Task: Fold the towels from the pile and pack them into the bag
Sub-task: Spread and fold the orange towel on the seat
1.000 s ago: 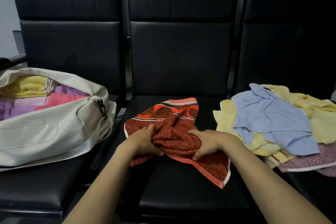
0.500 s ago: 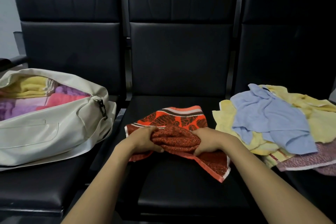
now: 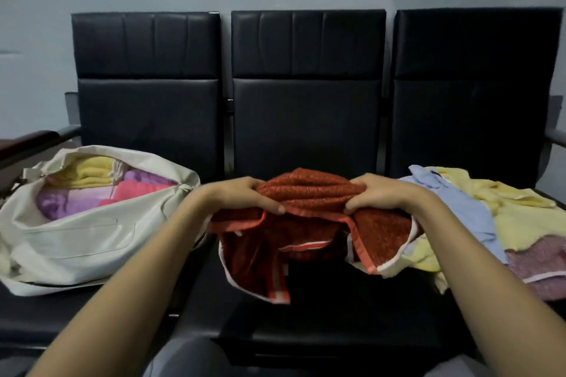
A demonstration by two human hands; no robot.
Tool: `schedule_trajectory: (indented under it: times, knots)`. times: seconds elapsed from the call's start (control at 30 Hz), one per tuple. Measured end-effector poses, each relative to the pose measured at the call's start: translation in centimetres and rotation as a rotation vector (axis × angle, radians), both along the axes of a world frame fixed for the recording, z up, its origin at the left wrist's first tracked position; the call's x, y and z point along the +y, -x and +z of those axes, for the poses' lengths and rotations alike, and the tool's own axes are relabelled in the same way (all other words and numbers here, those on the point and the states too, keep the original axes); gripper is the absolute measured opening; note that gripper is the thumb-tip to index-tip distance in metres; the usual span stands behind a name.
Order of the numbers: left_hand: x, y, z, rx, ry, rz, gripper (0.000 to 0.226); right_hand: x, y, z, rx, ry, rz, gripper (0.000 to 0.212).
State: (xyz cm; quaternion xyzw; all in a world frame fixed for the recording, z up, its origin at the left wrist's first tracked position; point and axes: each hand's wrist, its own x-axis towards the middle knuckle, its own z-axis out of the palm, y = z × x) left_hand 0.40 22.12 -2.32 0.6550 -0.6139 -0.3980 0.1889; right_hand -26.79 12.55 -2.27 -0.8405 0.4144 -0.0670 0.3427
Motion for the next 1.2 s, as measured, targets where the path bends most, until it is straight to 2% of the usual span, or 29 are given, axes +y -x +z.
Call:
schedule_trajectory:
  times: [0.13, 0.2, 0.27, 0.37, 0.43, 0.53, 0.6, 0.63, 0.7, 0.77, 0.8, 0.83, 0.9, 0.97, 1.03, 1.1, 1.2]
  knots:
    - [0.8, -0.1, 6.4, -0.012, -0.052, 0.017, 0.036, 0.7, 0.0, 6.5, 0.054, -0.114, 0.012, 0.025]
    - [0.3, 0.1, 6.8, -0.059, -0.051, 0.042, 0.034, 0.4, -0.6, 7.0, 0.135, -0.061, -0.022, 0.022]
    - [-0.8, 0.0, 6.1, -0.152, 0.034, 0.052, 0.033, -0.3, -1.6, 6.7, 0.207, 0.123, -0.068, 0.02]
    - [-3.2, -0.4, 4.7, -0.379, 0.352, 0.108, 0.037, -0.8, -2.8, 6.2, 0.201, 0.503, -0.18, 0.022]
    - [-4.2, -0.4, 3.6, -0.441, 0.536, 0.177, 0.042, -0.9, -3.1, 5.7, 0.163, 0.69, -0.231, 0.019]
    - [-5.1, -0.7, 1.4, -0.453, 0.617, 0.211, 0.047, -1.6, -3.0, 4.2, 0.186, 0.859, -0.197, 0.023]
    - [-5.3, -1.2, -0.4, -0.338, 0.55, 0.169, 0.052, -2.2, -2.5, 2.8, 0.23, 0.82, -0.118, 0.026]
    - [-5.3, -1.3, -1.3, -0.273, 0.483, 0.133, 0.051, -2.4, -2.1, 2.1, 0.227, 0.717, -0.076, 0.026]
    - [-4.9, -1.3, -3.1, -0.157, 0.267, 0.043, 0.035, -2.8, -1.6, 0.6, 0.233, 0.403, 0.019, 0.021]
    - [-4.4, -1.1, -5.3, -0.07, -0.005, -0.01, 0.022, -3.4, -1.4, -1.8, 0.346, 0.176, 0.083, 0.026]
    - [-4.5, -0.9, -6.6, -0.099, -0.086, 0.009, 0.024, -3.7, -1.4, -3.3, 0.414, 0.143, 0.069, 0.034]
    - [-4.7, -0.8, -8.3, -0.212, -0.109, 0.057, 0.032, -4.0, -1.4, -4.9, 0.474, 0.191, 0.035, 0.04]
    - [-5.0, 0.1, -11.4, -0.549, -0.001, 0.236, 0.042, -4.0, -1.9, -8.0, 0.536, 0.439, -0.036, 0.039]
    - [-5.2, 1.8, -13.3, -0.652, 0.239, 0.35, 0.037, -3.2, -2.8, -10.2, 0.435, 0.561, -0.041, 0.03]
    - [-5.4, 3.5, -14.1, -0.499, 0.456, 0.333, 0.024, -2.1, -3.8, -11.3, 0.279, 0.519, -0.017, 0.017]
    - [-5.5, 4.6, -14.4, -0.268, 0.496, 0.264, 0.016, -1.5, -4.2, -12.1, 0.191, 0.424, 0.002, 0.015]
    - [-5.1, 5.2, -15.1, -0.102, 0.448, 0.1, 0.033, -1.6, -3.7, -12.4, 0.178, 0.251, 0.068, 0.045]
